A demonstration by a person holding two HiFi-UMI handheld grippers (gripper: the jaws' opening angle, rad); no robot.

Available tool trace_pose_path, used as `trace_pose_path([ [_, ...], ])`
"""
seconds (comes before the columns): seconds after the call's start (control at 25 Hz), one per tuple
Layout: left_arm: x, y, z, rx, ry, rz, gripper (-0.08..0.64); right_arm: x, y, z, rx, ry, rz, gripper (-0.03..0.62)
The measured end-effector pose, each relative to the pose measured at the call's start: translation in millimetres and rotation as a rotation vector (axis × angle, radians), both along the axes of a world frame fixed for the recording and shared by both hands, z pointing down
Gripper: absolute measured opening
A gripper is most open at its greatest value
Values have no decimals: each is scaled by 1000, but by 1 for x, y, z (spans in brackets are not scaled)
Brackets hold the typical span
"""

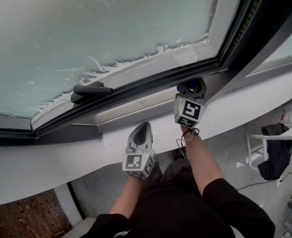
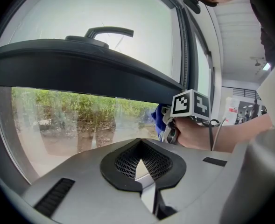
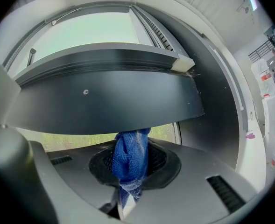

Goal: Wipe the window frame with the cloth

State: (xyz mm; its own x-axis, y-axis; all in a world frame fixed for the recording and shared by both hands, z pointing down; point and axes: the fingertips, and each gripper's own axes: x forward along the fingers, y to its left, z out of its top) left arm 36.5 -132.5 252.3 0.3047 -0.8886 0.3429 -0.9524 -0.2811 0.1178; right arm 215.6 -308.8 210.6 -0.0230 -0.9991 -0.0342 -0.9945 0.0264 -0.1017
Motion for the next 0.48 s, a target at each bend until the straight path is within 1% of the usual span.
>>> trace_pose_path([
  [0.28,-15,5,-3,11,-2,-19,5,-26,7,-1,12,35,-49,37],
  [0.48,-25,13,2,9,11,-29,5,-43,12,1,-5,63,-79,37],
])
